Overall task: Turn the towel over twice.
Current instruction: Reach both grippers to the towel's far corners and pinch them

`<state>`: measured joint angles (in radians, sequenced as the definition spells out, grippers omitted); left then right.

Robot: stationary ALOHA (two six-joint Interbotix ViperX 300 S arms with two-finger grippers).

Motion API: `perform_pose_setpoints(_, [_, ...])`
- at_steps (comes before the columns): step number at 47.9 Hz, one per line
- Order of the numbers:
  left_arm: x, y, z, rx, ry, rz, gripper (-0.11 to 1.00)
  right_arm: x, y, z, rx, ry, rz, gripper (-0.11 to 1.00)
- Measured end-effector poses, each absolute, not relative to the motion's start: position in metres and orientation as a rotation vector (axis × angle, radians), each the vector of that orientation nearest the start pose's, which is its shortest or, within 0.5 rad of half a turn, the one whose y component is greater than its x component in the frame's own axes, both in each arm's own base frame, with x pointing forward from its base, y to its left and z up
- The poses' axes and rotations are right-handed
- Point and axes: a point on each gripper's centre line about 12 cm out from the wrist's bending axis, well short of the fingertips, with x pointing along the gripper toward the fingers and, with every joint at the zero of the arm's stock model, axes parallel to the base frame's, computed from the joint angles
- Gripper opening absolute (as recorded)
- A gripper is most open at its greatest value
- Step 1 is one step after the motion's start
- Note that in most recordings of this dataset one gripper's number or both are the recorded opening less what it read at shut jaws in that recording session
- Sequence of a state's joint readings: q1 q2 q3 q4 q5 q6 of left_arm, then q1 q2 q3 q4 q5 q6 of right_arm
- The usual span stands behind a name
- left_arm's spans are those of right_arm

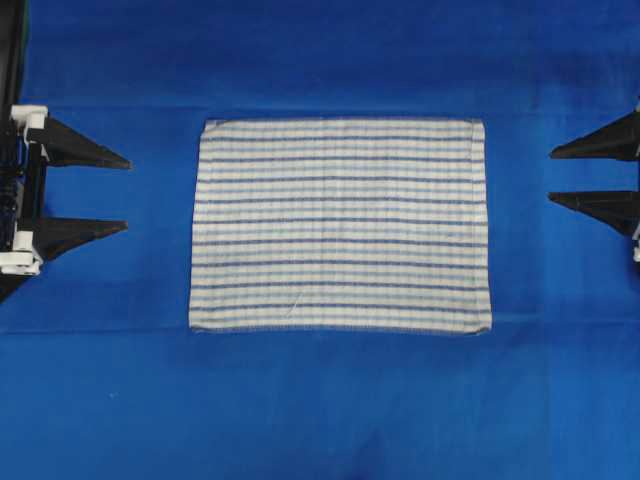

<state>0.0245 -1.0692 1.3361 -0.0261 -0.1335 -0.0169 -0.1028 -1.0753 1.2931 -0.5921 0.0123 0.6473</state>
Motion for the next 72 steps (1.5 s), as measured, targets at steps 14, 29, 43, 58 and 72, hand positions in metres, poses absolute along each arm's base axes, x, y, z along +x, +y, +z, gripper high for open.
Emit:
perform_pose_setpoints(14, [0.177, 0.009, 0.226, -0.045, 0.119, 0.055, 0.8, 0.175, -0.021, 0.233, 0.075, 0.23, -0.129, 0.64])
perform_pose_setpoints(29, [0.207, 0.035, 0.207, -0.037, 0.228, 0.175, 0.79, 0.203, -0.057, 0.22, 0.112, 0.382, -0.285, 0.64])
perform_pose_setpoints(43, [0.24, 0.066, 0.17, -0.026, 0.361, 0.267, 0.79, 0.218, -0.1, 0.172, 0.191, 0.611, -0.437, 0.64])
perform_pose_setpoints(58, [0.259, 0.1, 0.118, -0.06, 0.48, 0.363, 0.79, 0.233, -0.131, 0.123, 0.258, 0.796, -0.497, 0.64])
perform_pose_setpoints(72, [0.265, 0.117, 0.083, -0.081, 0.534, 0.407, 0.78, 0.244, -0.145, 0.096, 0.294, 0.843, -0.49, 0.64])
